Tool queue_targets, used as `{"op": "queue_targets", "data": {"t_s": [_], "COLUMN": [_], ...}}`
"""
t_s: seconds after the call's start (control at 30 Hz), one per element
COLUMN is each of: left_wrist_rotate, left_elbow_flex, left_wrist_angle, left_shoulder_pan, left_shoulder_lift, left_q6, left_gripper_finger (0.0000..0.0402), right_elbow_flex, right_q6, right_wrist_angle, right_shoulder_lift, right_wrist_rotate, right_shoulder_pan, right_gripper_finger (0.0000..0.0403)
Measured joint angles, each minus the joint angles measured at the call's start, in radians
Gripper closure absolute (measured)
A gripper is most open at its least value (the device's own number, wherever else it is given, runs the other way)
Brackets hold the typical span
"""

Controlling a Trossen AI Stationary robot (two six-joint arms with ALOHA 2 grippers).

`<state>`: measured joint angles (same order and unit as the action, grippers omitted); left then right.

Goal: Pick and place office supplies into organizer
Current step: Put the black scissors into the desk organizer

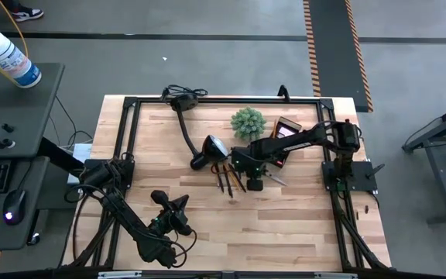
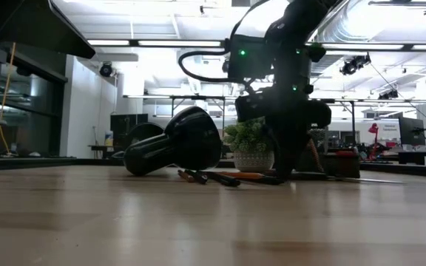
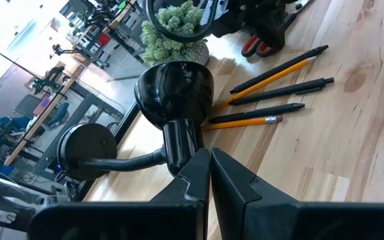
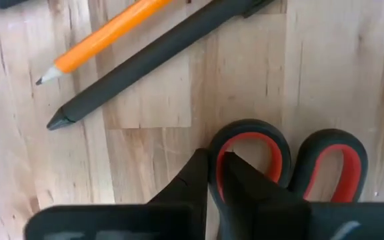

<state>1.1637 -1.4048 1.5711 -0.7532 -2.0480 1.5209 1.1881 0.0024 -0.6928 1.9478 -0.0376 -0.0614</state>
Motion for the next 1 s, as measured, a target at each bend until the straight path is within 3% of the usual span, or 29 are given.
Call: {"op": "queue_targets", "data": {"t_s": [0.17, 0.27, 0.6, 0.83, 1.0], "left_wrist_rotate": [0.000, 0.000, -0.025, -0.027, -0.027], "left_elbow_flex": [0.000, 0.000, 0.000, 0.000, 0.000], "left_wrist_angle": [0.000, 0.000, 0.000, 0.000, -0.001], "left_shoulder_pan": [0.000, 0.000, 0.000, 0.000, 0.000], "left_shoulder_lift": [0.000, 0.000, 0.000, -0.001, -0.001], "left_q6": [0.003, 0.003, 0.003, 0.004, 0.004], "left_gripper_finger": [0.0396, 0.0396, 0.0396, 0.0396, 0.0396], "right_elbow_flex": [0.006, 0.038, 0.283, 0.458, 0.431], "right_q6": [0.058, 0.060, 0.016, -0.004, 0.034], "right_wrist_angle": [-0.017, -0.040, -0.207, -0.393, -0.357], "right_shoulder_lift": [0.001, 0.003, 0.008, -0.061, -0.218], "right_wrist_rotate": [0.022, 0.089, 0.247, 0.545, 0.765], "right_shoulder_pan": [0.037, 0.070, 0.123, 0.169, 0.201], "right_gripper_finger": [0.0389, 0.0389, 0.0390, 0.0390, 0.0390]}}
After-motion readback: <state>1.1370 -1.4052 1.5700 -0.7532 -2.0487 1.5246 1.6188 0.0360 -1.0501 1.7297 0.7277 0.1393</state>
